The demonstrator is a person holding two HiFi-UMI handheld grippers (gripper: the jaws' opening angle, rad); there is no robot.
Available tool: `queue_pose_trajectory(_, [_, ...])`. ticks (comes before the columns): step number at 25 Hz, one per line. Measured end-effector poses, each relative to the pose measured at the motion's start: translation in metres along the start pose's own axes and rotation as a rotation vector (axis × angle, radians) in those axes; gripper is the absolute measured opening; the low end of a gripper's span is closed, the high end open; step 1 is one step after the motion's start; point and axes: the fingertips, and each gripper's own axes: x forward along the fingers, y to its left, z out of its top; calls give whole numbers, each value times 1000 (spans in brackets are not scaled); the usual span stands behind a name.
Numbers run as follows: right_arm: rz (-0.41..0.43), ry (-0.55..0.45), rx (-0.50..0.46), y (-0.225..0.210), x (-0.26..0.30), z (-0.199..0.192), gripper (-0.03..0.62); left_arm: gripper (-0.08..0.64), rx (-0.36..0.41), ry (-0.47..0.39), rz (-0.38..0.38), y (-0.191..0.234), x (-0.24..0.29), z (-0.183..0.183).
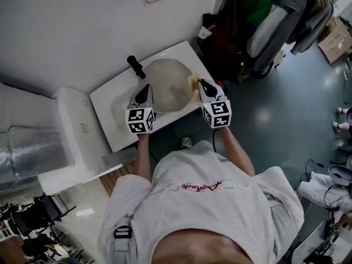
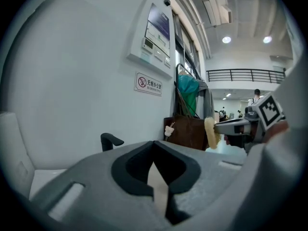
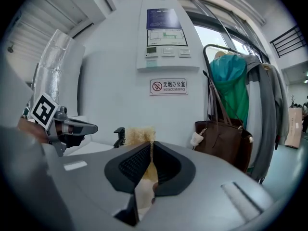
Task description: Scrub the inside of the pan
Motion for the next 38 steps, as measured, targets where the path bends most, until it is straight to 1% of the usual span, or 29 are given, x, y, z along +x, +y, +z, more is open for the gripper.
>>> queue_pose_trajectory(10, [47, 44, -11, -4, 48, -2, 26, -1, -41, 29, 34, 28, 34, -11])
queue_pose_trajectory(21, [82, 107, 3, 6, 65, -20, 26, 0, -79, 93, 55, 38, 32, -37])
queue_pose_trajectory(29, [98, 144, -3, 17, 87, -28, 26, 0, -104, 125, 68, 62, 36, -53])
queue_pose_trajectory(38, [97, 198, -1, 34, 116, -44, 26, 0, -134, 172, 55, 90, 46, -77])
